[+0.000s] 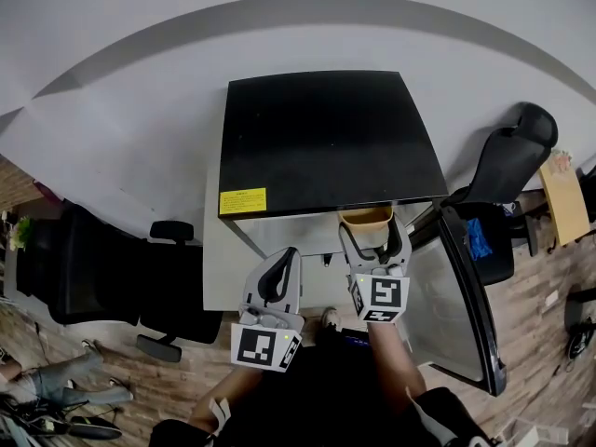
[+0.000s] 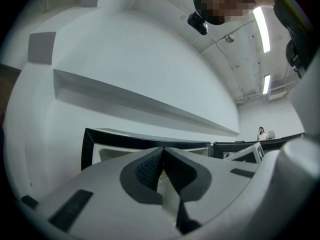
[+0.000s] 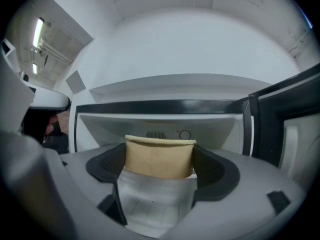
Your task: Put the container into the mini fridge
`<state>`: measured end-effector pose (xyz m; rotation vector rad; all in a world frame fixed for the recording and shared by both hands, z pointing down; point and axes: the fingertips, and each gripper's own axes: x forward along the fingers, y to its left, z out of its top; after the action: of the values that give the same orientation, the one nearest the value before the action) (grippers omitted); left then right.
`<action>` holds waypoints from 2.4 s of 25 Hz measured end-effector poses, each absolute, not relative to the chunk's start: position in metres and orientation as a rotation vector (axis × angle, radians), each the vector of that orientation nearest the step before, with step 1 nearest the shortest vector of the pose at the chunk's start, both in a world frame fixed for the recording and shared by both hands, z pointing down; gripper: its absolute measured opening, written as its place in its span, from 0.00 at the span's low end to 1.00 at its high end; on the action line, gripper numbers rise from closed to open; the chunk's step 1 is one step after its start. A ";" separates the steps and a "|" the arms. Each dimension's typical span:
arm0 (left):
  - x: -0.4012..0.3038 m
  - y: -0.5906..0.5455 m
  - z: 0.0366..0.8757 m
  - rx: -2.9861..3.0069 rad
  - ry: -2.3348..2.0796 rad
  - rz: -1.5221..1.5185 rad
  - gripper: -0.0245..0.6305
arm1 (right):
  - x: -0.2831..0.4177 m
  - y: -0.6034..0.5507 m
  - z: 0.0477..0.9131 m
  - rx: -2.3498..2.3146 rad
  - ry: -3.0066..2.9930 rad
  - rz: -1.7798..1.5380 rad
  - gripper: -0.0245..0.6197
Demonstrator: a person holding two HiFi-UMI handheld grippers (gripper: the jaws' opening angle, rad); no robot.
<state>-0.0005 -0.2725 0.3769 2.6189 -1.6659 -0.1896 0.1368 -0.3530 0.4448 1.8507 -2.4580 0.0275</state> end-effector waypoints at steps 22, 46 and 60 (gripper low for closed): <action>-0.014 -0.293 0.388 2.591 -1.622 -0.202 0.05 | 0.130 -0.411 0.478 1.808 -2.357 0.095 0.72; -0.016 -0.291 0.389 2.580 -1.600 -0.230 0.05 | 0.116 -0.325 0.452 1.693 -2.544 0.163 0.47; -0.026 -0.283 0.393 2.586 -1.626 -0.217 0.05 | 0.111 -0.284 0.409 1.804 -2.600 0.130 0.09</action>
<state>-0.0263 -0.2830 0.3928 2.5864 -1.6257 -0.2175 0.1108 -0.2837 0.4089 1.8044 -2.5999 0.1297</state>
